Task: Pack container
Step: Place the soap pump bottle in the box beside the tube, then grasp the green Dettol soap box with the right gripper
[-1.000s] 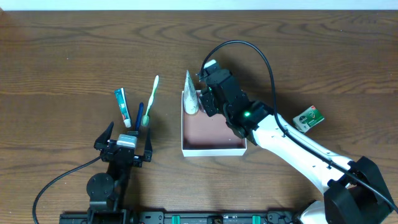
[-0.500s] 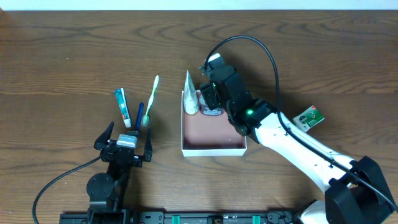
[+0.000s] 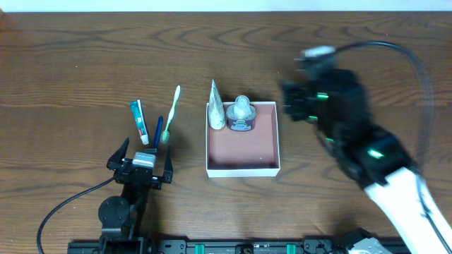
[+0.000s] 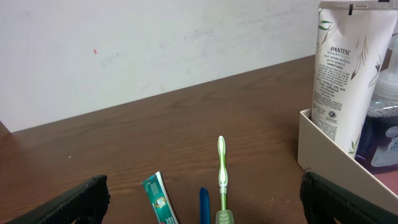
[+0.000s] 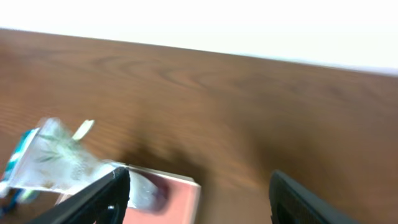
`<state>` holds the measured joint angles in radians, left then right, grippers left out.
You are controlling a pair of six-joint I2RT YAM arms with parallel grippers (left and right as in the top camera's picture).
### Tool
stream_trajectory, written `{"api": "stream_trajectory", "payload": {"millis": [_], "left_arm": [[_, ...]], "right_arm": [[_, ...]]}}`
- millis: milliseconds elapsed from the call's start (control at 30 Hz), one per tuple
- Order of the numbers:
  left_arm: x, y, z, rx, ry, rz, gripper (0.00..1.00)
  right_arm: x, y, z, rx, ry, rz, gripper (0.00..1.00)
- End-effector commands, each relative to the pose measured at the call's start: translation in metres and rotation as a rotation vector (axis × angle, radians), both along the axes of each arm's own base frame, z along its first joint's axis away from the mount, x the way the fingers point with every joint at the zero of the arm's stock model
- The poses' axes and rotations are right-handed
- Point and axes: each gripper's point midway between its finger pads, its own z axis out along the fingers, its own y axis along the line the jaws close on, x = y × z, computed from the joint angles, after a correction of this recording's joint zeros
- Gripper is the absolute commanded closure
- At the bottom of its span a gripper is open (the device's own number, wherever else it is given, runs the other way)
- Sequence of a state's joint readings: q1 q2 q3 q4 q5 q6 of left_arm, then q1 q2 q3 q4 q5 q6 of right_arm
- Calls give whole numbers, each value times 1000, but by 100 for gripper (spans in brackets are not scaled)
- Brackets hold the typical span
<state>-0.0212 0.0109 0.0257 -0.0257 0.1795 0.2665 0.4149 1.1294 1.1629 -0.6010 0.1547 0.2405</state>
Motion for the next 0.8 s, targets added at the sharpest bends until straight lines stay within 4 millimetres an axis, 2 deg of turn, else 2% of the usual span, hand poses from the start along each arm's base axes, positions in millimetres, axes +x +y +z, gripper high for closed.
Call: {"api": "stream_trajectory", "payload": {"millis": [0, 133, 300, 533, 600, 767], "left_arm": [[0, 0, -16, 6, 41, -3, 2], [0, 0, -16, 6, 41, -3, 2], [0, 0, -16, 6, 41, -3, 2], [0, 0, -16, 6, 41, -3, 2], [0, 0, -16, 6, 41, -3, 2], [0, 0, -16, 6, 41, -3, 2]], "right_arm": [[-10, -41, -14, 70, 102, -174, 28], [-31, -87, -52, 72, 293, -362, 22], [-51, -124, -89, 94, 485, -557, 14], [-52, -144, -126, 72, 603, -697, 12], [-52, -150, -138, 61, 625, -762, 8], [-45, -153, -174, 85, 655, -846, 9]]}}
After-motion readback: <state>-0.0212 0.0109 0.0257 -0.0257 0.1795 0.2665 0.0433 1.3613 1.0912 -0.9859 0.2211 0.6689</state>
